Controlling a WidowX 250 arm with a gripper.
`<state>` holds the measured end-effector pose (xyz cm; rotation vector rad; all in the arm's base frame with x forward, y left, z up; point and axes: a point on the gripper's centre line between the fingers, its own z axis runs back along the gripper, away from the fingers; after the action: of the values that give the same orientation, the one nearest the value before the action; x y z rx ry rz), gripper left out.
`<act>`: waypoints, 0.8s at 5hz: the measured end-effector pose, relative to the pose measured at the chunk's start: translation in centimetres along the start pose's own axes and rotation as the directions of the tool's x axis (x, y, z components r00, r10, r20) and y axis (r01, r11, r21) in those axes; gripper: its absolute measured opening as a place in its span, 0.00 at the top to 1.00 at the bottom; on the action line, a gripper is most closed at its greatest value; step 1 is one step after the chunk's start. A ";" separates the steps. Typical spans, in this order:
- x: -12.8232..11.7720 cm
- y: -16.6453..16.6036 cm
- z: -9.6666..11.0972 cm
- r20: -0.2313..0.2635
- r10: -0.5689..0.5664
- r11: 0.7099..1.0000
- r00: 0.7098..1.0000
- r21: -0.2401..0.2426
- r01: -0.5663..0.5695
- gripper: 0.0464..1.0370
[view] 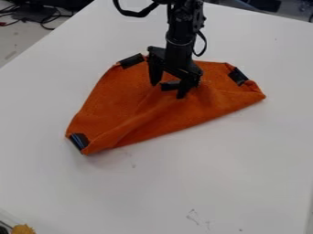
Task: Unfold the cloth from top left to bottom right
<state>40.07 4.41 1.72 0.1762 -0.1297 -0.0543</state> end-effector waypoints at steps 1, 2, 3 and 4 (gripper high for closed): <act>-0.3 -0.4 -0.3 0.010 0.004 1.000 1.000 -0.023 -0.004 0.07; -0.6 -0.5 -0.5 0.021 0.006 1.000 1.000 -0.031 -0.005 0.33; -0.6 -0.6 -0.5 0.024 0.000 0.999 1.000 -0.035 0.000 0.60; -0.6 -0.6 -0.6 0.026 0.003 0.999 1.000 -0.034 -0.002 0.76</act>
<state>39.53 3.93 0.98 0.1419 -0.1547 -0.0566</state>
